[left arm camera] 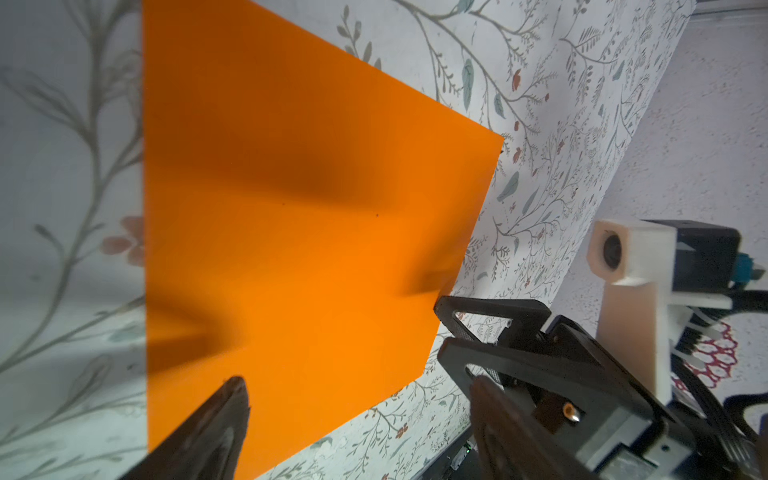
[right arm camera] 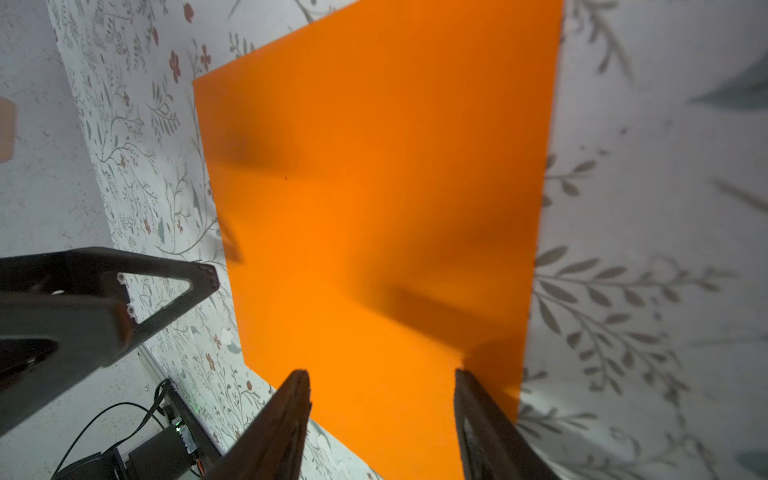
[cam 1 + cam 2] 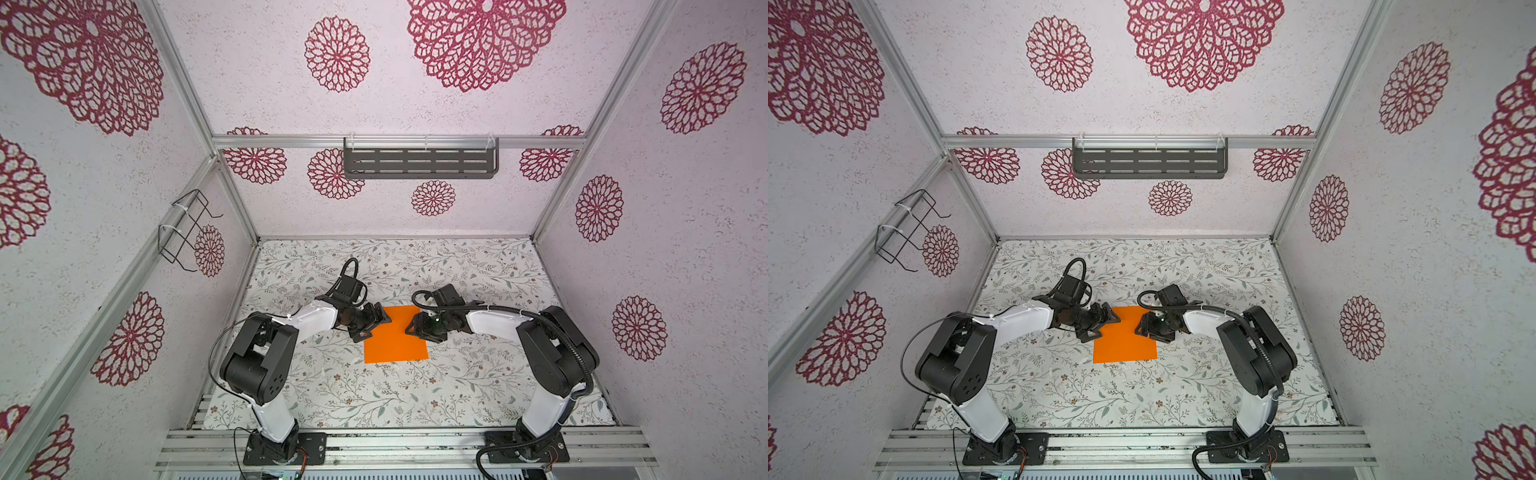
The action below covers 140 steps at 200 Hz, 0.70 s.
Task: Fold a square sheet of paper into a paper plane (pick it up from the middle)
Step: 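Pinch the sheet's middle with both grippers and lift it into a crease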
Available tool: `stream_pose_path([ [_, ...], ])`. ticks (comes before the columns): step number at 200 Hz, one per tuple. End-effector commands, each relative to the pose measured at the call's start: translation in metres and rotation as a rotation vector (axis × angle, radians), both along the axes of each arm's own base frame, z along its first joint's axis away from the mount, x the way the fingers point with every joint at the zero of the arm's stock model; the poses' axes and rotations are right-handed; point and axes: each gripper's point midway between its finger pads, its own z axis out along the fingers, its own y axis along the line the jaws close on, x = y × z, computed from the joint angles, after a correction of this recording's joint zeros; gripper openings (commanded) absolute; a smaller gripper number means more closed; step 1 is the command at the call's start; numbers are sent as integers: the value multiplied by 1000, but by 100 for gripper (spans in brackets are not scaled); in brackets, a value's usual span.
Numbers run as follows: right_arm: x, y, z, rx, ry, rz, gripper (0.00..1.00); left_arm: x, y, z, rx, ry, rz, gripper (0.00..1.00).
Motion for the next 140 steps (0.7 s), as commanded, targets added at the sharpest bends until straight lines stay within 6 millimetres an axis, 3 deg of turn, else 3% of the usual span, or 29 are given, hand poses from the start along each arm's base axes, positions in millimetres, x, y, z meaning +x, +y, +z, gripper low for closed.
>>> stream_pose_path([
  [1, -3, 1, 3, 11, 14, -18, 58, -6, -5, -9, 8, 45, -23, 86],
  [60, -7, 10, 1, 113, 38, -28, 57, -14, -1, -24, 18, 65, -20, 90],
  [140, -1, 28, 4, 227, 42, -32, 56, -10, -5, -12, -38, 6, -20, 89],
])
